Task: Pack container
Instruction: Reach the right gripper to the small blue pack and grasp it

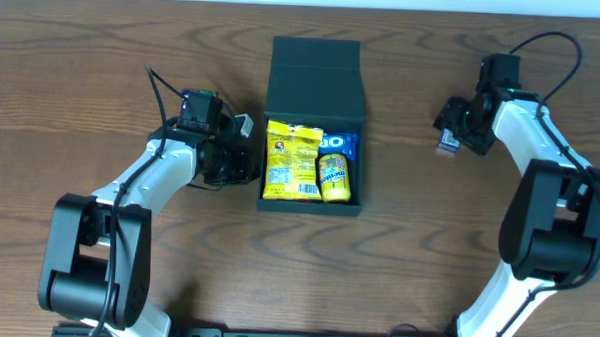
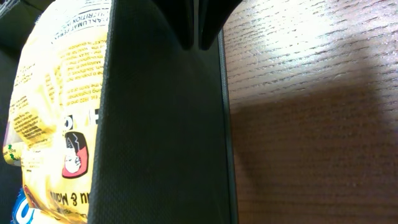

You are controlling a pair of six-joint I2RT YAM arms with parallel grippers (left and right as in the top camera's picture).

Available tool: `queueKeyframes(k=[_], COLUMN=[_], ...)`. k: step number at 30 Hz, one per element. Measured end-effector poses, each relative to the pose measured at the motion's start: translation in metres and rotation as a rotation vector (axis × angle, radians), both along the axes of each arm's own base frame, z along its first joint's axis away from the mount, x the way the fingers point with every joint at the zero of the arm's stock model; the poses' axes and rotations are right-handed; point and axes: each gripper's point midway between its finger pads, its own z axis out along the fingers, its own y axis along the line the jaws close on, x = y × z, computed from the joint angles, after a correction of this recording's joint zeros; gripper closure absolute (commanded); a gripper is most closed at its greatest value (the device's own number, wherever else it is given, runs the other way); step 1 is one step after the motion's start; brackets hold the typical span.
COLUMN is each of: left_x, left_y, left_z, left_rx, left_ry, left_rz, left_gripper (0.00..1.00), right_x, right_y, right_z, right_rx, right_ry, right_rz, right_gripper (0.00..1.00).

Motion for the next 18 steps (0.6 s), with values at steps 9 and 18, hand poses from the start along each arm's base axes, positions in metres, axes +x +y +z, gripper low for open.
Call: queueKeyframes(k=[9,18], left_x=[0.0,0.001], left_y=[0.0,0.0], left_z=[0.0,0.0], left_rx=[0.0,-0.001], left_ry=[-0.002,-0.007], left_rz=[0.0,0.0], left_gripper=[0.94,0.94], right_x=[-0.001,-0.009], right_y=[0.001,0.001], right_z=[-0.001,-0.012], right_rx=[-0.023,-0.032], right_ry=[0.005,0.052], right_rz=[0.086,0.142], right_gripper=[0.32,0.34])
